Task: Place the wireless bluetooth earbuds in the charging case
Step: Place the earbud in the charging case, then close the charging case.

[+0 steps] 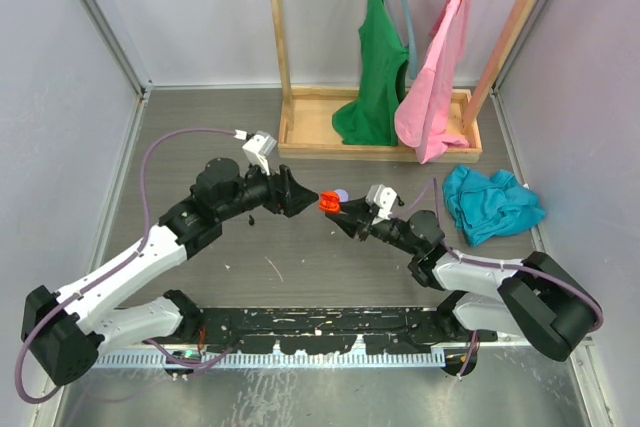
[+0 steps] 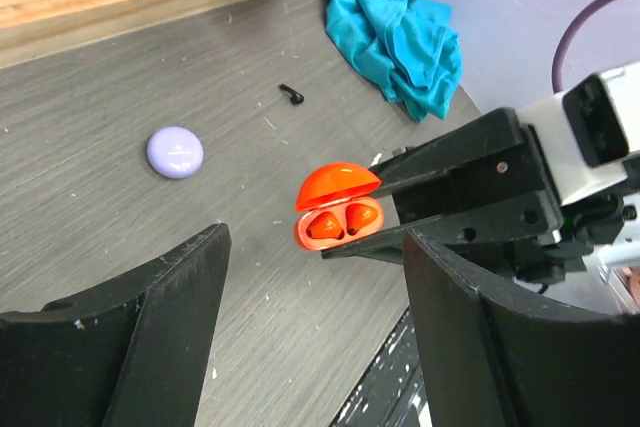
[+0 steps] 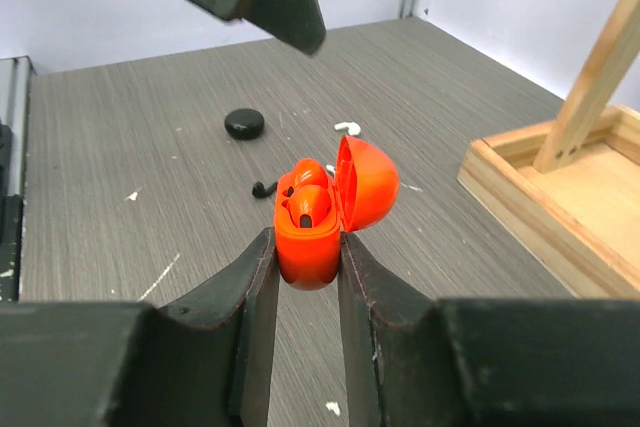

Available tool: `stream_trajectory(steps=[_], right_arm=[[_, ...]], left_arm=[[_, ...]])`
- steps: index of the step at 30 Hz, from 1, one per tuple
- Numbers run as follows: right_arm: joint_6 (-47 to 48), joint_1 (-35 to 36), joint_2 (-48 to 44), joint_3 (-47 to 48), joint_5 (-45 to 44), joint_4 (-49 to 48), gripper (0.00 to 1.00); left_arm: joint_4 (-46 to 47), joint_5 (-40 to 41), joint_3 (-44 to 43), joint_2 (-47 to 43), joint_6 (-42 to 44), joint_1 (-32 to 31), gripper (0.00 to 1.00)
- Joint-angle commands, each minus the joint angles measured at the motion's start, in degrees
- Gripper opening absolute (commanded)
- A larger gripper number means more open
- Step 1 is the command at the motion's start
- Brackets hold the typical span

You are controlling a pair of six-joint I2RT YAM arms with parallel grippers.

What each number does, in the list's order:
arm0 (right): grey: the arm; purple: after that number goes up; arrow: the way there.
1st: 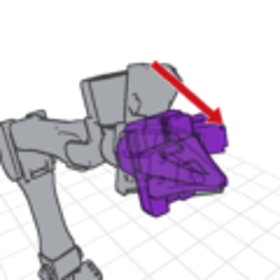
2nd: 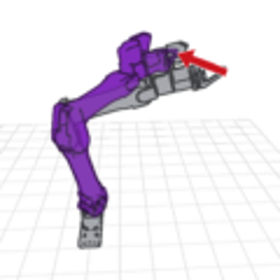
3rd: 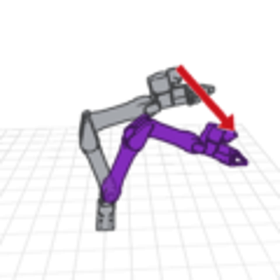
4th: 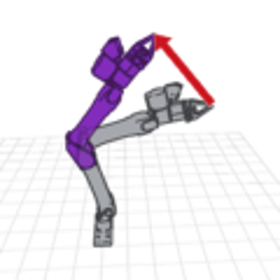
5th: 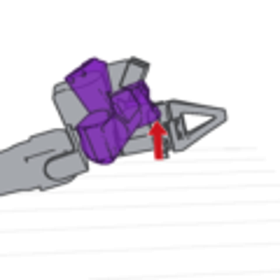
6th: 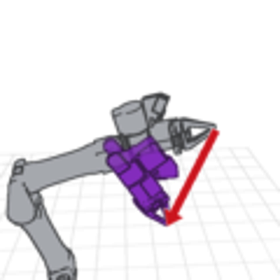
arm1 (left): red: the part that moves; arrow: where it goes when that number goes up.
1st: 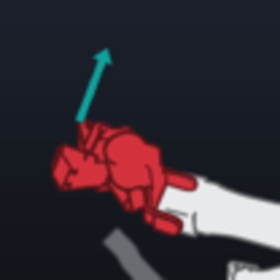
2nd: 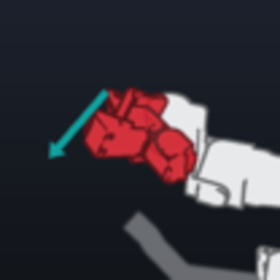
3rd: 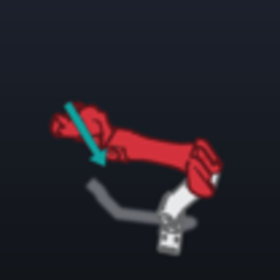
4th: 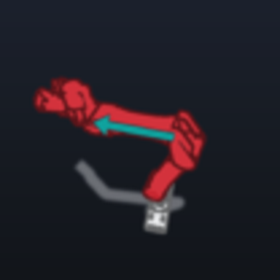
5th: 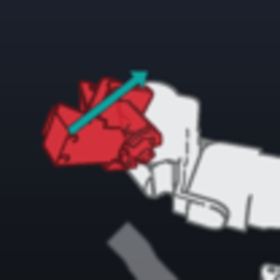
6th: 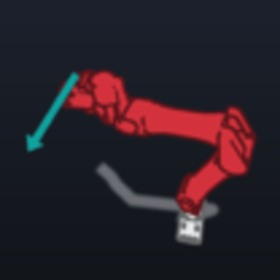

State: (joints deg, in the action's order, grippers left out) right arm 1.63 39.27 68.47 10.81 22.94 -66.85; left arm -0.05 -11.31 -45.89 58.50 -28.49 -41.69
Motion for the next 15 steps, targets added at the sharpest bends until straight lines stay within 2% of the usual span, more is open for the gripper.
stream_trajectory(steps=[1, 8, 15], right_arm=[[0.3, 0.0, -3.3, 4.8, 5.4, 4.0, 0.01], [-2.5, 0.1, -5.0, 8.0, 8.8, 6.9, 0.01], [-4.5, 0.1, -4.6, 9.6, 9.8, 6.8, 0.01]], left_arm=[[0.9, -15.8, -1.0, 0.1, 1.4, 4.6, 0.72], [10.4, -28.6, 1.5, 2.9, -5.7, 11.6, 0.73], [17.8, -34.3, 1.5, 6.9, -11.1, 12.4, 0.73]])
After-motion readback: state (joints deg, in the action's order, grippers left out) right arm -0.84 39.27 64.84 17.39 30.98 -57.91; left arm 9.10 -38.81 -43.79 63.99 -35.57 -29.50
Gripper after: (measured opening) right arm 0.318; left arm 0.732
